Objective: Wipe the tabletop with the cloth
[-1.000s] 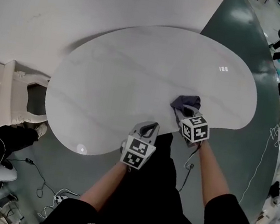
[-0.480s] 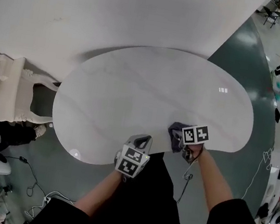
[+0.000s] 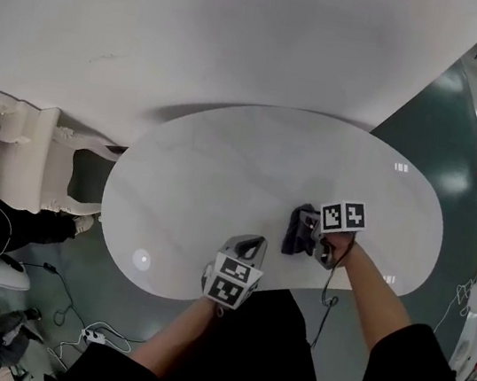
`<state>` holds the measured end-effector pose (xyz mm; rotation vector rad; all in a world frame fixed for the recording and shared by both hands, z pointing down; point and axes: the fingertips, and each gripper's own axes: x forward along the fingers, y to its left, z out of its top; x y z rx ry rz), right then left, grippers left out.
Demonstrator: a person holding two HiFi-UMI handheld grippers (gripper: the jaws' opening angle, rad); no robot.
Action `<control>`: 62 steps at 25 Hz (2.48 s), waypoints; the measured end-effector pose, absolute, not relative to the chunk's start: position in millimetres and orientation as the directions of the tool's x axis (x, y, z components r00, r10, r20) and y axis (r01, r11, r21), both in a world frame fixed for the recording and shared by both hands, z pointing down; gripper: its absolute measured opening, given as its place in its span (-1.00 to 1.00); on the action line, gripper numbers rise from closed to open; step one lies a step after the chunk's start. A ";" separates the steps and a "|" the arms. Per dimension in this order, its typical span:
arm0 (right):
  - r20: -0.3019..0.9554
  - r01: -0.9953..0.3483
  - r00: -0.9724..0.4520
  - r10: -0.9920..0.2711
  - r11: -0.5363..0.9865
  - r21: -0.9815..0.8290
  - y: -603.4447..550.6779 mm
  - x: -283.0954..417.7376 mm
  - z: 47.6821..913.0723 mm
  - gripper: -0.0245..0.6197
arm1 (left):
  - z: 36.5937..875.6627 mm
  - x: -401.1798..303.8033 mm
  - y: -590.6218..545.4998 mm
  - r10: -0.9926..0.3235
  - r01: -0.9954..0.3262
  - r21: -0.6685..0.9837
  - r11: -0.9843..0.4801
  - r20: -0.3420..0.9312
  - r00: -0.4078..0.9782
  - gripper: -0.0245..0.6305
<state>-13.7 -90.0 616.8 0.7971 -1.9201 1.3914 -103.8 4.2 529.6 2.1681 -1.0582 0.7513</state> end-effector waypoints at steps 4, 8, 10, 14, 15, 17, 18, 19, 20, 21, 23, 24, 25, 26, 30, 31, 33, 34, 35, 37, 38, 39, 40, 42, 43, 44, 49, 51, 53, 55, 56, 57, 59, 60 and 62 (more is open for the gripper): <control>0.777 -0.788 -0.599 -0.193 0.314 -0.529 -141.5 -15.7 611.5 -0.85 | 532.5 -88.0 -40.7 -0.512 -0.839 0.256 -0.481 0.694 0.506 -0.90; 0.754 -0.811 -0.579 -0.310 0.307 -0.497 -192.4 -14.6 609.5 -0.85 | 538.9 -78.7 -81.5 -0.552 -0.859 0.239 -0.453 0.682 0.481 -0.90; 0.747 -0.823 -0.565 -0.351 0.305 -0.479 -213.4 -9.1 608.0 -0.85 | 545.2 -72.8 -96.3 -0.564 -0.876 0.232 -0.423 0.689 0.455 -0.90; 0.743 -0.825 -0.562 -0.364 0.318 -0.468 -250.7 -17.6 611.0 -0.85 | 557.4 -77.3 -120.5 -0.570 -0.898 0.237 -0.370 0.706 0.421 -0.90; 0.742 -0.825 -0.561 -0.368 0.322 -0.464 -260.9 -18.7 611.0 -0.85 | 559.4 -78.7 -126.3 -0.570 -0.902 0.235 -0.363 0.709 0.415 -0.90; 0.739 -0.829 -0.555 -0.381 0.325 -0.455 -281.1 -18.0 609.6 -0.85 | 562.1 -80.6 -138.0 -0.572 -0.909 0.228 -0.350 0.716 0.400 -0.90; 0.738 -0.831 -0.553 -0.386 0.325 -0.452 -290.2 -17.3 609.2 -0.85 | 563.3 -81.3 -144.3 -0.574 -0.912 0.225 -0.343 0.719 0.393 -0.90; 0.738 -0.832 -0.551 -0.390 0.327 -0.449 -298.2 -16.9 608.9 -0.85 | 564.4 -81.7 -151.0 -0.576 -0.915 0.222 -0.336 0.720 0.386 -0.90; 0.738 -0.832 -0.550 -0.392 0.331 -0.445 -305.3 -16.6 608.6 -0.85 | 565.1 -81.6 -158.2 -0.579 -0.918 0.218 -0.331 0.722 0.380 -0.90; 0.738 -0.832 -0.549 -0.393 0.338 -0.440 -311.8 -15.9 608.3 -0.85 | 565.3 -80.4 -165.9 -0.581 -0.920 0.215 -0.328 0.722 0.376 -0.90; 0.737 -0.834 -0.546 -0.398 0.348 -0.429 -325.7 -12.8 607.8 -0.85 | 564.2 -76.1 -183.4 -0.587 -0.922 0.208 -0.327 0.720 0.371 -0.90; 0.736 -0.836 -0.542 -0.405 0.347 -0.425 -333.6 -11.0 607.7 -0.85 | 563.3 -74.5 -192.9 -0.591 -0.922 0.205 -0.328 0.717 0.369 -0.90; 0.733 -0.839 -0.539 -0.414 0.341 -0.424 -341.5 -10.1 607.9 -0.85 | 562.4 -73.6 -202.2 -0.596 -0.923 0.201 -0.328 0.714 0.368 -0.90; 0.730 -0.841 -0.537 -0.422 0.331 -0.428 -348.2 -10.7 608.4 -0.85 | 562.1 -73.3 -210.7 -0.601 -0.924 0.197 -0.329 0.711 0.366 -0.90; 0.737 -0.854 -0.516 -0.435 0.330 -0.403 -356.3 -14.5 616.4 -0.85 | 566.5 -70.6 -235.3 -0.617 -0.925 0.167 -0.340 0.703 0.353 -0.90; 0.739 -0.853 -0.514 -0.435 0.348 -0.388 -356.4 -14.9 616.6 -0.85 | 566.1 -70.4 -241.3 -0.623 -0.926 0.150 -0.347 0.701 0.347 -0.90; 0.729 -0.836 -0.536 -0.425 0.391 -0.385 -355.6 -16.9 612.8 -0.84 | 561.2 -71.2 -252.4 -0.634 -0.927 0.114 -0.358 0.698 0.331 -0.90; 0.719 -0.819 -0.558 -0.415 0.413 -0.397 -354.6 -18.3 609.9 -0.84 | 558.4 -71.5 -256.7 -0.632 -0.926 0.102 -0.364 0.703 0.326 -0.90; 0.704 -0.798 -0.586 -0.402 0.435 -0.416 -353.0 -20.1 606.5 -0.84 | 556.9 -71.3 -260.1 -0.623 -0.922 0.091 -0.376 0.712 0.324 -0.90; 0.662 -0.744 -0.653 -0.368 0.477 -0.468 -347.0 -24.1 597.5 -0.66 | 557.7 -67.7 -264.5 -0.595 -0.904 0.071 -0.421 0.731 0.334 -0.90; 0.640 -0.716 -0.683 -0.353 0.497 -0.491 -343.6 -24.8 592.5 -0.42 | 558.7 -63.8 -265.6 -0.578 -0.891 0.065 -0.450 0.739 0.346 -0.90; 0.621 -0.693 -0.705 -0.341 0.516 -0.503 -340.5 -23.4 587.5 -0.35 | 559.2 -59.2 -266.3 -0.563 -0.876 0.061 -0.479 0.744 0.360 -0.74; 0.608 -0.676 -0.720 -0.335 0.536 -0.506 -337.8 -20.0 582.3 -0.32 | 558.4 -54.6 -267.4 -0.549 -0.861 0.060 -0.505 0.747 0.374 -0.52; 0.592 -0.651 -0.738 -0.324 0.570 -0.501 -331.3 -9.3 570.8 -0.30 | 551.9 -46.0 -271.6 -0.533 -0.840 0.064 -0.539 0.746 0.399 -0.42; 0.586 -0.637 -0.748 -0.312 0.585 -0.502 -327.4 -4.4 565.5 -0.30 | 548.1 -41.6 -274.6 -0.528 -0.831 0.071 -0.551 0.742 0.413 -0.40; 0.581 -0.619 -0.759 -0.294 0.601 -0.505 -323.5 -0.7 561.0 -0.29 | 545.4 -36.2 -277.0 -0.517 -0.821 0.081 -0.565 0.741 0.429 -0.38; 0.599 -0.563 -0.776 -0.197 0.646 -0.516 -313.4 20.0 550.3 -0.29 | 545.5 -4.6 -270.8 -0.421 -0.717 0.044 -0.696 0.783 0.457 -0.27; 0.615 -0.517 -0.781 -0.113 0.671 -0.532 -305.3 32.1 553.8 -0.29 | 544.0 1.5 -267.5 -0.411 -0.705 0.043 -0.708 0.786 0.462 -0.27; 0.615 -0.448 -0.789 -0.014 0.698 -0.559 -293.8 48.6 555.1 -0.29 | 544.7 6.0 -267.9 -0.403 -0.709 0.062 -0.702 0.787 0.467 -0.26; 0.640 -0.417 -0.767 0.040 0.728 -0.544 -285.4 69.0 555.9 -0.29 | 550.3 8.7 -274.4 -0.402 -0.708 0.050 -0.704 0.794 0.456 -0.25; 0.664 -0.417 -0.746 0.046 0.745 -0.520 -282.8 79.4 556.6 -0.29 | 554.8 12.0 -278.5 -0.398 -0.699 0.037 -0.715 0.800 0.450 -0.25; 0.688 -0.424 -0.724 0.041 0.760 -0.492 -280.6 89.4 557.2 -0.29 | 560.0 17.9 -281.9 -0.387 -0.681 0.026 -0.732 0.807 0.446 -0.25; 0.719 -0.445 -0.695 0.014 0.777 -0.445 -276.1 106.7 555.6 -0.29 | 571.3 35.3 -285.5 -0.353 -0.628 0.002 -0.778 0.825 0.440 -0.25; 0.724 -0.452 -0.690 0.000 0.782 -0.430 -273.0 113.1 553.3 -0.29 | 577.0 44.9 -286.6 -0.338 -0.596 -0.016 -0.803 0.835 0.433 -0.25; 0.719 -0.456 -0.694 -0.032 0.792 -0.405 -267.6 120.2 547.8 -0.29 | 589.1 60.5 -289.2 -0.313 -0.522 -0.063 -0.851 0.859 0.405 -0.25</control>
